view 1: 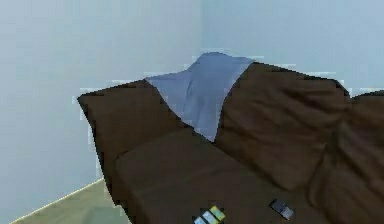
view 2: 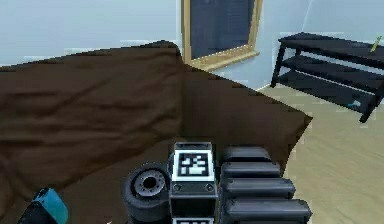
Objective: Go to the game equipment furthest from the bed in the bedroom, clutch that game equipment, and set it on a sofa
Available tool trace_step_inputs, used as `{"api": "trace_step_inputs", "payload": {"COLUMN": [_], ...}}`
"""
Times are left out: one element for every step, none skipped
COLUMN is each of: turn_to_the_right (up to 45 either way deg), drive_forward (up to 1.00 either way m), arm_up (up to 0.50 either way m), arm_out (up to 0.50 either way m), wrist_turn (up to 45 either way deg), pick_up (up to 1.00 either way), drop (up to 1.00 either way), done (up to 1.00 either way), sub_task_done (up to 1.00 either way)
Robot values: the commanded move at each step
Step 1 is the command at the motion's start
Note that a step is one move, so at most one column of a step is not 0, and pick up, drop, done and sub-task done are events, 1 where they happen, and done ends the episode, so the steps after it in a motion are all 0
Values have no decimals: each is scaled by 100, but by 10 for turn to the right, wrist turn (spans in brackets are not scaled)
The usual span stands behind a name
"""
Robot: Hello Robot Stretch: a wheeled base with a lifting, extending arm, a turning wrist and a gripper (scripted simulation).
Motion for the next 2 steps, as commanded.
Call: {"api": "trace_step_inputs", "payload": {"turn_to_the_right": [450,390], "drive_forward": [0,0], "arm_up": [0,0], "arm_out": [0,0], "wrist_turn": [0,0], "pick_up": [0,0], "drop": [0,0], "done": [0,0], "sub_task_done": [0,0]}}
